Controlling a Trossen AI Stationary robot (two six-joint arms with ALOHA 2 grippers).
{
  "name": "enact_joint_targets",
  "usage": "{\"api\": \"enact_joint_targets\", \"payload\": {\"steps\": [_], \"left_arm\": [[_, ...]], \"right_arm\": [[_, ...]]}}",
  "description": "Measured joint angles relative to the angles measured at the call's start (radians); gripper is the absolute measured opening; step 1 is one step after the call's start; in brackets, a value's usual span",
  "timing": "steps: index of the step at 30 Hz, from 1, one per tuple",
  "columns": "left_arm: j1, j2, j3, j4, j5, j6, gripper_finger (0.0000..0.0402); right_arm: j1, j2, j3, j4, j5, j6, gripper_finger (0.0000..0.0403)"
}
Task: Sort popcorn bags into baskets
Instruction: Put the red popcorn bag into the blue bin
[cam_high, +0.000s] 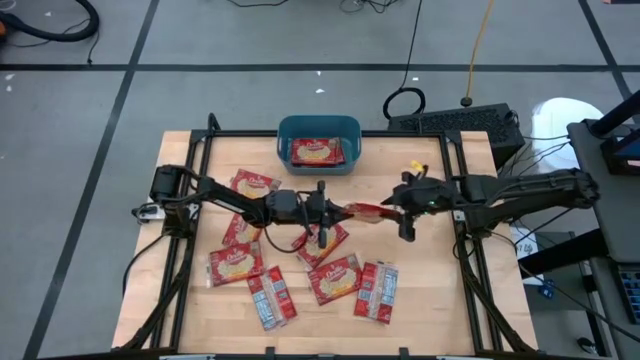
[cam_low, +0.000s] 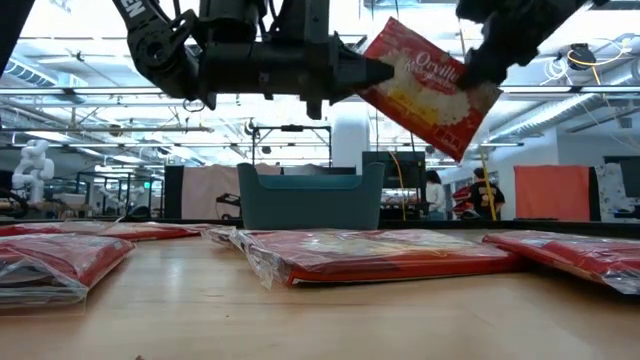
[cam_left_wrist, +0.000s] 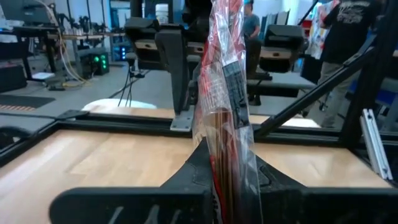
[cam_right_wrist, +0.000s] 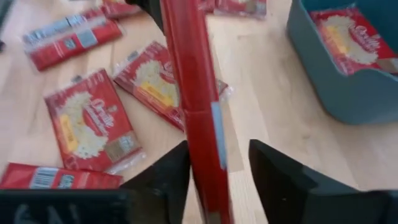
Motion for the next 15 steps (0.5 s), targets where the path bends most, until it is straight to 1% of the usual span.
{"api": "enact_joint_targets", "payload": {"steps": [3, 5, 8, 10, 13, 15], "left_arm": [[0.000, 0.000, 0.000, 0.026, 0.013, 0.000, 0.0024], [0.000, -0.005, -0.001, 0.051, 0.045, -0.007, 0.0024], [0.010, -0.047, -0.002, 0.019, 0.089, 0.001, 0.0021], [0.014, -0.085, -0.002, -0.034, 0.097, 0.019, 0.0020], [0.033, -0.123, -0.002, -0.055, 0.103, 0.035, 0.0020], [0.051, -0.141, -0.002, -0.054, 0.100, 0.036, 0.0022]], "right_arm": [[0.017, -0.070, -0.042, 0.017, 0.010, 0.021, 0.0184], [0.030, -0.114, -0.078, 0.038, 0.048, 0.040, 0.0191], [0.043, -0.173, -0.142, 0.092, 0.094, 0.051, 0.0196], [0.049, -0.206, -0.190, 0.190, 0.098, 0.045, 0.0196], [0.049, -0.238, -0.264, 0.411, 0.100, 0.025, 0.0196], [0.048, -0.244, -0.300, 0.541, 0.124, -0.007, 0.0196]]}}
